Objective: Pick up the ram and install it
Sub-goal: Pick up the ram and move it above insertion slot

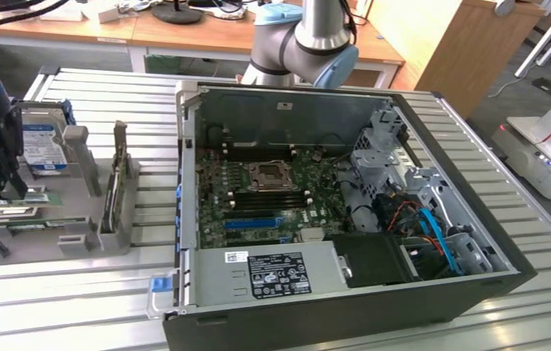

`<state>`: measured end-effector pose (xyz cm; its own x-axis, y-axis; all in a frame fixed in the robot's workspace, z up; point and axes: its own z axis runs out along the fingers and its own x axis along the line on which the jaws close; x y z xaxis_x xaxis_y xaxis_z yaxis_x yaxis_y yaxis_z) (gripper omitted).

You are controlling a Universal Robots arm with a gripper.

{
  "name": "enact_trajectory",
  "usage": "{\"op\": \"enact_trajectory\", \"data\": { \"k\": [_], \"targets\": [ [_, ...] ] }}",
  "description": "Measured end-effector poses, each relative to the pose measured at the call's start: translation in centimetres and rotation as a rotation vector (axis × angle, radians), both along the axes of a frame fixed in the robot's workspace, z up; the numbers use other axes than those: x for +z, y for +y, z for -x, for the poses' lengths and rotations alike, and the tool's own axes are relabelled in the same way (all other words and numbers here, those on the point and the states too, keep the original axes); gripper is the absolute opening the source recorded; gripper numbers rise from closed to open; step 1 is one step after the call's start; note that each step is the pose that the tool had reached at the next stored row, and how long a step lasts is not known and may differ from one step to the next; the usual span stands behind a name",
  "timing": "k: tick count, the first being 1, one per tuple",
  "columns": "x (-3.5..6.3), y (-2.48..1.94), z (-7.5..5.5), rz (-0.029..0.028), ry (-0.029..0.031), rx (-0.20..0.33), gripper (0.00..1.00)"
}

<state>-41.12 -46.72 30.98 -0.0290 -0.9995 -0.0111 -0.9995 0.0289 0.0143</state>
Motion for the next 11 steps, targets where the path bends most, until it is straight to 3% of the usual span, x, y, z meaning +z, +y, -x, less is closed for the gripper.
{"op": "enact_trajectory", "data": {
  "k": [11],
  "targets": [
    [3.55,0.0,0.0,0.0,0.0,0.0,0.12]
  ]
}}
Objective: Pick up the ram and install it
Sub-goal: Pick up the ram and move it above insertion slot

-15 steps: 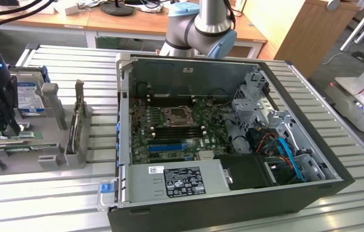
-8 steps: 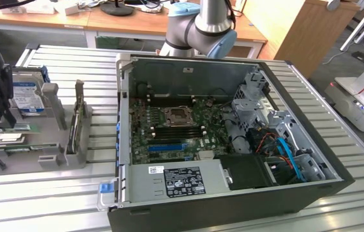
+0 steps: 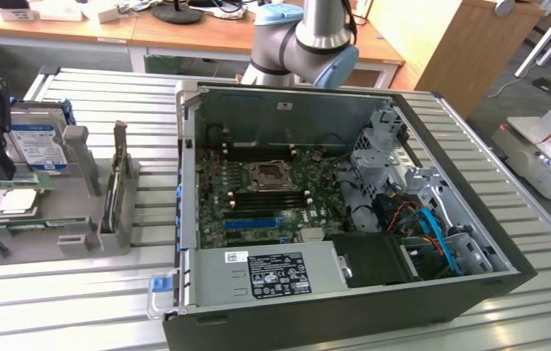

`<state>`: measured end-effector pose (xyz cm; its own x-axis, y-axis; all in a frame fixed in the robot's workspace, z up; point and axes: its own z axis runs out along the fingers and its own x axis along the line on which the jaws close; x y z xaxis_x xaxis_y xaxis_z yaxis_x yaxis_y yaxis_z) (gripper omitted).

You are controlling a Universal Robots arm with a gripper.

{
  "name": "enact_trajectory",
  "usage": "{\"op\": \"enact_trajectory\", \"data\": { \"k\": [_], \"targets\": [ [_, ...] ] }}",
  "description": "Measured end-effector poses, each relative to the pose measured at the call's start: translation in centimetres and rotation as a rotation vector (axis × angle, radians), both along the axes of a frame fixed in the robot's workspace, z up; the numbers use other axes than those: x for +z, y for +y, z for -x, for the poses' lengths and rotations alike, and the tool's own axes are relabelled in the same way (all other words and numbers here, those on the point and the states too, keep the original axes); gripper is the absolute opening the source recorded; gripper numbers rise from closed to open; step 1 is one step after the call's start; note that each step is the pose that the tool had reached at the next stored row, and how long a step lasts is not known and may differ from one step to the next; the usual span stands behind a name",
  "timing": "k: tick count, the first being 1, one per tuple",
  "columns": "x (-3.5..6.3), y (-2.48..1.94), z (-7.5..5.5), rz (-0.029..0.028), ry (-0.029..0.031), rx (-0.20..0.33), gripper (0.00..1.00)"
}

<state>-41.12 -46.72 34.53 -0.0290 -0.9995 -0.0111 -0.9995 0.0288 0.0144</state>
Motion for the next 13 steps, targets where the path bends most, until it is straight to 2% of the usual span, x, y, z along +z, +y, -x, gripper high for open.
{"op": "enact_trajectory", "data": {
  "k": [13],
  "targets": [
    [4.16,0.01,0.0,-0.0001,0.0,0.0,0.12]
  ]
}}
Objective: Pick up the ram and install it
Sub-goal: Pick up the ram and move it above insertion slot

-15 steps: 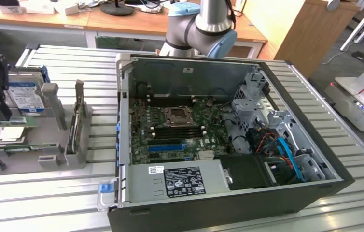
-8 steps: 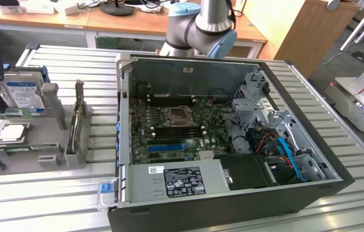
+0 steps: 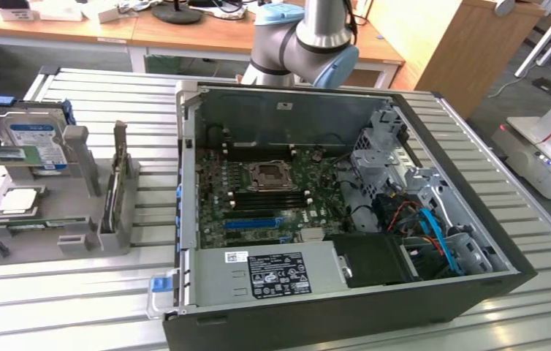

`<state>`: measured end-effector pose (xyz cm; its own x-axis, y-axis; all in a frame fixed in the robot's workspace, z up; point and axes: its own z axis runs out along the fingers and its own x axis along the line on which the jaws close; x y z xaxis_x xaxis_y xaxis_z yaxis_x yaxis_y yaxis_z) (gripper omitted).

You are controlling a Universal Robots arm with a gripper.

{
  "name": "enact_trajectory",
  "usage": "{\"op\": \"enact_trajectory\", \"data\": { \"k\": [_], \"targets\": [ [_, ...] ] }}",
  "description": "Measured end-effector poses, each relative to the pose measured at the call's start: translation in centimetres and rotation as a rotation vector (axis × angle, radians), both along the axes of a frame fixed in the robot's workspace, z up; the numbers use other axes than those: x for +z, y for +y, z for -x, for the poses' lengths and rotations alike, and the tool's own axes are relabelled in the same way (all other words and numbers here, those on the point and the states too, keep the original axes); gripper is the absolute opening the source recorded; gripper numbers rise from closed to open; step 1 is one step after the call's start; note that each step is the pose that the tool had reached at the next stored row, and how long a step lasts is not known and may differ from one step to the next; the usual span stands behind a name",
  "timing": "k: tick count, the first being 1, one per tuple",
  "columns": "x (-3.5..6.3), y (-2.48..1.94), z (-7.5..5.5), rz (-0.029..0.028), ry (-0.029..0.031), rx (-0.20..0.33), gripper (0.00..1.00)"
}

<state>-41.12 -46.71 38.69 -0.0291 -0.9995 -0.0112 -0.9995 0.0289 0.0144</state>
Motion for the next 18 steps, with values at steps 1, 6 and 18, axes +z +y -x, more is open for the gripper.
{"op": "enact_trajectory", "data": {
  "k": [1,6,18],
  "targets": [
    [0.29,0.0,0.0,0.0,0.0,0.0,0.12],
    [1.7,0.0,0.0,0.0,-0.0001,0.0,0.12],
    [3.07,0.0,0.0,0.0004,0.0,0.0,0.12]
  ]
}}
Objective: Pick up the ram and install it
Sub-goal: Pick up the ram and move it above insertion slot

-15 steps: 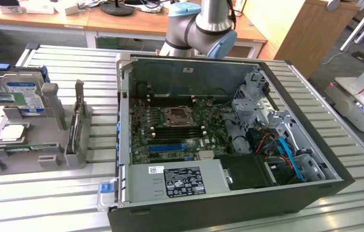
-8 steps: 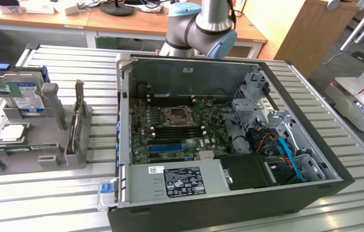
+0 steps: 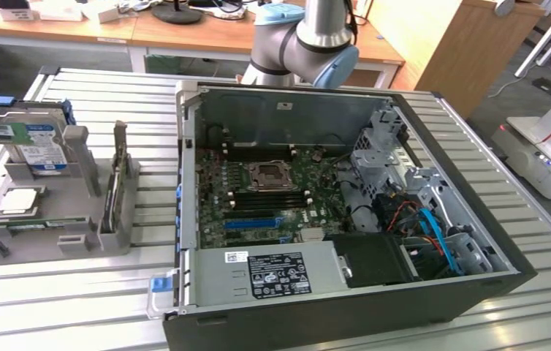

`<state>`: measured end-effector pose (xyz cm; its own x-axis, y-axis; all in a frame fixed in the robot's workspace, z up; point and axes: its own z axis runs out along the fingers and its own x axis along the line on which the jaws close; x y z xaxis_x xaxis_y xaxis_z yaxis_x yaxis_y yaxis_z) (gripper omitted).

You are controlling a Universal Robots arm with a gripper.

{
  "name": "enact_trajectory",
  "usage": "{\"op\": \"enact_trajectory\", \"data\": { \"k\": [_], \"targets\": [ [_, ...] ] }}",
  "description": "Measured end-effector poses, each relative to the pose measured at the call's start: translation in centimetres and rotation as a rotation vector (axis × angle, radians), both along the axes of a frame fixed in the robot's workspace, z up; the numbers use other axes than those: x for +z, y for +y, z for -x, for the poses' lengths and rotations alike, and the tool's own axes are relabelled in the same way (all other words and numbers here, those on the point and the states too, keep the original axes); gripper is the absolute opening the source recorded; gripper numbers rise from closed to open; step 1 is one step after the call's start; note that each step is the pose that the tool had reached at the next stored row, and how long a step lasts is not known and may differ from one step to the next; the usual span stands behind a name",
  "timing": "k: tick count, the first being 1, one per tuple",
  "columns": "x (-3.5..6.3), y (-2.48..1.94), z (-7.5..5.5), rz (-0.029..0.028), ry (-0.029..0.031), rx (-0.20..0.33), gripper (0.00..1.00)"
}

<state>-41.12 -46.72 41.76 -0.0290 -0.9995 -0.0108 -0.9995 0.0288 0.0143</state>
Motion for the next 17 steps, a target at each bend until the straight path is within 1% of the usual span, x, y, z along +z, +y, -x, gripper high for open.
{"op": "enact_trajectory", "data": {
  "k": [4,6,11,17],
  "targets": [
    [0.01,0.0,-0.1,0.0002,0.0002,0.0,0.12],
    [0.0,0.0,-0.5,0.0,0.0,0.0,0.12],
    [0.0,0.0,-2.1,-0.0003,0.0,0.0,0.12],
    [0.0,-0.01,-4.3,-0.0009,0.0,0.001,0.12]
  ]
}}
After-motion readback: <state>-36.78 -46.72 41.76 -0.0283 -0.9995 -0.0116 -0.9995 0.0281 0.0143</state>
